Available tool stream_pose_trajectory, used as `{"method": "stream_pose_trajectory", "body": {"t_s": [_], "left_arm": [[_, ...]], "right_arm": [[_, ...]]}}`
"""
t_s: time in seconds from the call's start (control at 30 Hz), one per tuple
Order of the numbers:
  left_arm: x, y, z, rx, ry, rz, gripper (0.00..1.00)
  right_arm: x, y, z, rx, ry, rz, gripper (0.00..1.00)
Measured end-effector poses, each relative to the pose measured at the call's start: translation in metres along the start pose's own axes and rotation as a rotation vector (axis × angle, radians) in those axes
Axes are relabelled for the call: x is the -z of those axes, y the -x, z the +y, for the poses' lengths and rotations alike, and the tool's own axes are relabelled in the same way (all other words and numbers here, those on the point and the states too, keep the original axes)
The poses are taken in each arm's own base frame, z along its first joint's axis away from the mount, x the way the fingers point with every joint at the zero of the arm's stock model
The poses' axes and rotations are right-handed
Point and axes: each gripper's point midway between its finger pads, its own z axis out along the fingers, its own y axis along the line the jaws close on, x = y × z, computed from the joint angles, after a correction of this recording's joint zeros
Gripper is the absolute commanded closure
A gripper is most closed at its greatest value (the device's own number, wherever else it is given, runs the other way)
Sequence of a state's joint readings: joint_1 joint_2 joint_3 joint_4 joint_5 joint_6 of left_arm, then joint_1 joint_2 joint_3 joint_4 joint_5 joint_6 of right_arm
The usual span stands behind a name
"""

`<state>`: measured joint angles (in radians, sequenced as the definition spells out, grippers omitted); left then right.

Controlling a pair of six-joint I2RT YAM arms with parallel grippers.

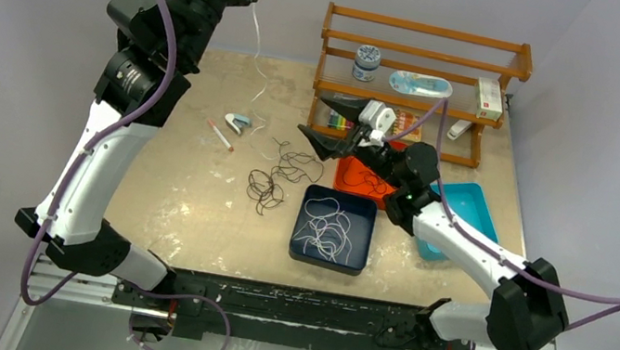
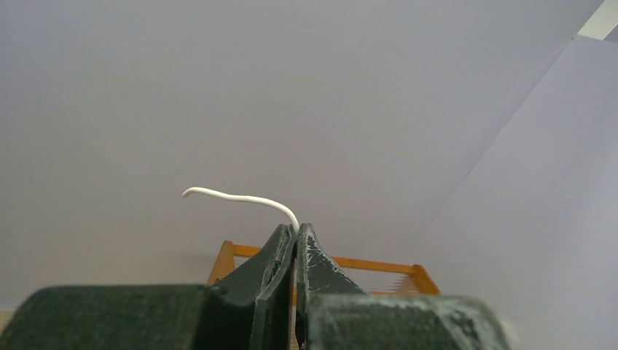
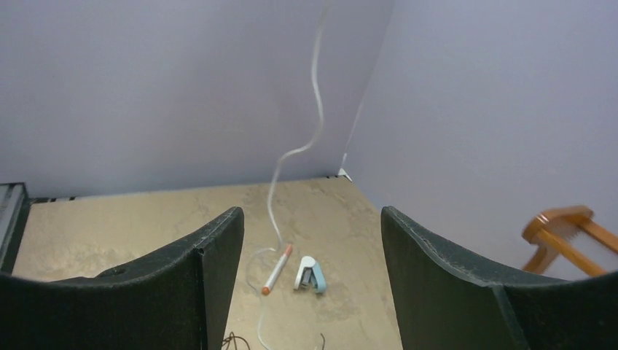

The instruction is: Untangle the cables

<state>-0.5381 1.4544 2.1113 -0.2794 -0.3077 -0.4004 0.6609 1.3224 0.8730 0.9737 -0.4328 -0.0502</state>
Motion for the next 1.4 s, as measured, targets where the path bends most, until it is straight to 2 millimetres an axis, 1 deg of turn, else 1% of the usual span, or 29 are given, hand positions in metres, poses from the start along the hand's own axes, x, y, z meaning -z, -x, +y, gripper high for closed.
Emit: {"method": "stream_pose_trajectory", "body": {"t_s": [0.13, 0.2, 0.3, 0.4, 0.6, 0.67, 0.83, 0.97, 1.1, 1.17, 1.2, 1.27, 1.33, 1.4], "left_arm": [[0.0, 0.0, 0.0, 0.0, 0.0, 0.001, 1.0], [0.0, 0.0, 0.0, 0.0, 0.0, 0.001, 1.0], [0.0, 0.0, 0.0, 0.0, -0.001, 0.002, 1.0], [0.0, -0.001, -0.001, 0.0, -0.007, 0.004, 1.0], [0.0, -0.002, -0.003, 0.004, -0.015, 0.007, 1.0], [0.0, -0.002, -0.003, 0.005, -0.015, 0.008, 1.0], [0.0, -0.002, -0.004, 0.007, -0.019, 0.009, 1.0], [0.0, -0.002, -0.005, 0.007, -0.024, 0.011, 1.0], [0.0, -0.003, -0.005, 0.007, -0.026, 0.014, 1.0], [0.0, -0.006, -0.004, 0.006, -0.026, 0.019, 1.0], [0.0, -0.008, -0.003, 0.005, -0.024, 0.024, 1.0], [-0.001, -0.014, -0.001, 0.001, -0.02, 0.035, 1.0], [0.0, -0.019, 0.001, -0.004, -0.013, 0.048, 1.0], [0.003, -0.024, 0.005, -0.008, -0.002, 0.058, 1.0]], "right_arm": [[-0.009, 0.002, 0.008, 0.006, 0.071, -0.009, 0.29], [-0.014, -0.002, 0.011, 0.001, 0.1, -0.004, 0.3], [-0.025, -0.006, 0.011, -0.003, 0.132, -0.004, 0.31], [-0.04, -0.009, 0.006, -0.008, 0.141, -0.008, 0.33], [-0.079, -0.015, -0.009, -0.075, 0.139, -0.013, 0.35], [-0.087, -0.022, -0.009, -0.115, 0.149, -0.007, 0.35], [-0.101, -0.042, -0.002, -0.232, 0.202, 0.015, 0.4], [-0.107, -0.055, 0.004, -0.308, 0.24, 0.025, 0.49], [-0.111, -0.062, 0.008, -0.354, 0.263, 0.031, 0.6], [-0.111, -0.06, 0.009, -0.368, 0.269, 0.028, 0.7], [-0.111, -0.059, 0.009, -0.372, 0.273, 0.024, 0.77], [-0.112, -0.054, 0.01, -0.373, 0.28, 0.008, 0.87], [-0.112, -0.048, 0.01, -0.372, 0.284, -0.007, 0.93], [-0.111, -0.041, 0.009, -0.366, 0.28, -0.02, 0.97]]}}
